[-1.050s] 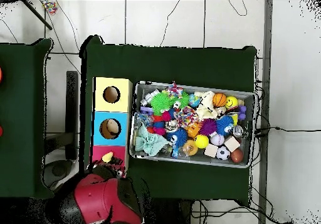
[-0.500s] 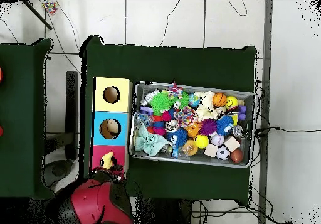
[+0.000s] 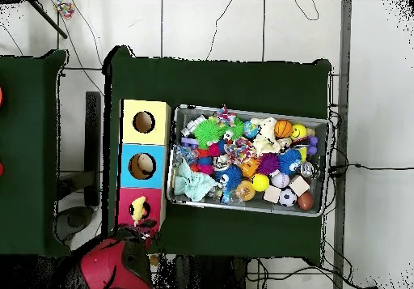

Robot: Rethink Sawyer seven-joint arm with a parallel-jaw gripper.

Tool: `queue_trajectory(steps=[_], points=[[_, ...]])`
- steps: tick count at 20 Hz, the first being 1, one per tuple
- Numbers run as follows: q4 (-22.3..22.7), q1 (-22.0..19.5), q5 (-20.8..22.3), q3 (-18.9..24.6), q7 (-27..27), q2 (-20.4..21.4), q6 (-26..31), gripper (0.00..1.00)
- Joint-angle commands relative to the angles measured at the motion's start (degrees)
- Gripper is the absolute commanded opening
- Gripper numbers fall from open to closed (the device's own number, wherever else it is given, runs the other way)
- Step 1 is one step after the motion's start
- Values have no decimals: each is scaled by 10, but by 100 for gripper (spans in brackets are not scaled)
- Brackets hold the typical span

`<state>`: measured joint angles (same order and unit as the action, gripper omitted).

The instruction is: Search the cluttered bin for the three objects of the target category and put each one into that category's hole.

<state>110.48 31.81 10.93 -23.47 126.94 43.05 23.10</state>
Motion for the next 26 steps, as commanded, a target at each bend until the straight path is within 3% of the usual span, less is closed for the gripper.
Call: queue_trajectory(steps=[1,8,22,26], points=[[-51,0,-31,-8,114,-37,39,0],[-65,4,-41,-13,106,-47,49,0],[-163,23,-73,-34,127,-85,153,0],[-183,28,-90,-32,137,-94,158,0]])
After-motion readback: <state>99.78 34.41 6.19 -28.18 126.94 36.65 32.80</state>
